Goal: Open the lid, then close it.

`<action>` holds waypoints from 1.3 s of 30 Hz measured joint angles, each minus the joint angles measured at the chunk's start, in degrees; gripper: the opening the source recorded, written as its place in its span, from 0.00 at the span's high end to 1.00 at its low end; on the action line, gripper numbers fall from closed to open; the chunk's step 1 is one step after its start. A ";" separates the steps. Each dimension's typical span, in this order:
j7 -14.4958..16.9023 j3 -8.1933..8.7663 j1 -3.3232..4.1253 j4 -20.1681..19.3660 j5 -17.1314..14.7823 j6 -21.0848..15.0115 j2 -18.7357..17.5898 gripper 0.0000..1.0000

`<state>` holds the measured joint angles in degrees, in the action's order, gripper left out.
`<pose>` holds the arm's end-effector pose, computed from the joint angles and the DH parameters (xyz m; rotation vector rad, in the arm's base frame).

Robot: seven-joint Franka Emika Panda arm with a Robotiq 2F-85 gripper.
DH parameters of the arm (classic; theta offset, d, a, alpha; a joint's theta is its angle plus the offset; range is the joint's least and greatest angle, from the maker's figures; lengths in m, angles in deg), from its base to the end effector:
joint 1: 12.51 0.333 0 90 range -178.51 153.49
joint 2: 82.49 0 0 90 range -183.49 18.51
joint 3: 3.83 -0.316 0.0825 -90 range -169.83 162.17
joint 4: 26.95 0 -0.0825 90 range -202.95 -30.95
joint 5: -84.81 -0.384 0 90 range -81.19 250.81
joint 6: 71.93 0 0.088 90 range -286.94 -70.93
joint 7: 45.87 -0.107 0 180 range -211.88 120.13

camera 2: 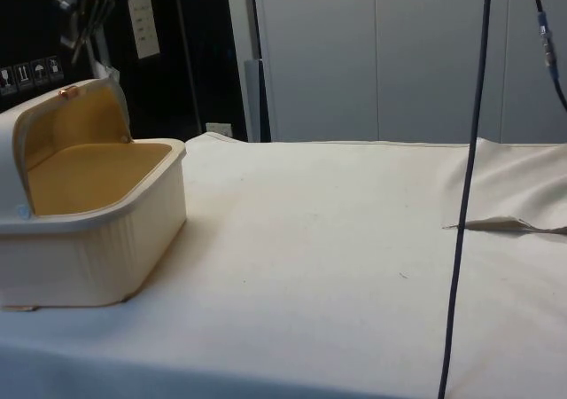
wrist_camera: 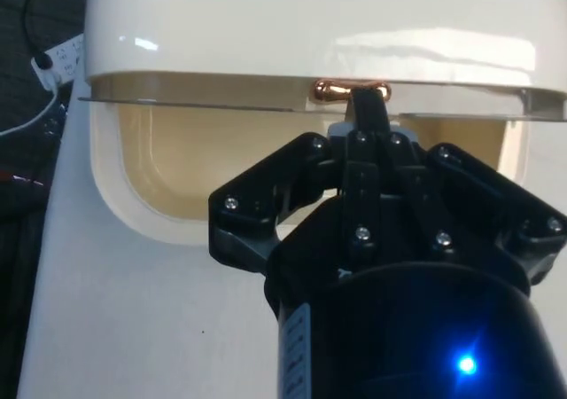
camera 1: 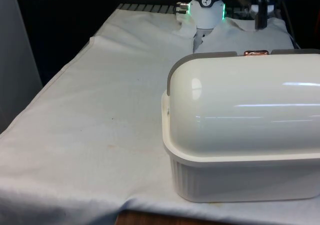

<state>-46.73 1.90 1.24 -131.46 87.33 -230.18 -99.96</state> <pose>0.6692 0.1026 0.4429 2.9660 0.2600 0.9807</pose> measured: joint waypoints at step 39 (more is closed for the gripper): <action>1.66 0.00 0.00 8.65 0.46 17.88 3.09 1.00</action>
<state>-45.07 1.90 1.24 -122.80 87.79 -212.31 -96.87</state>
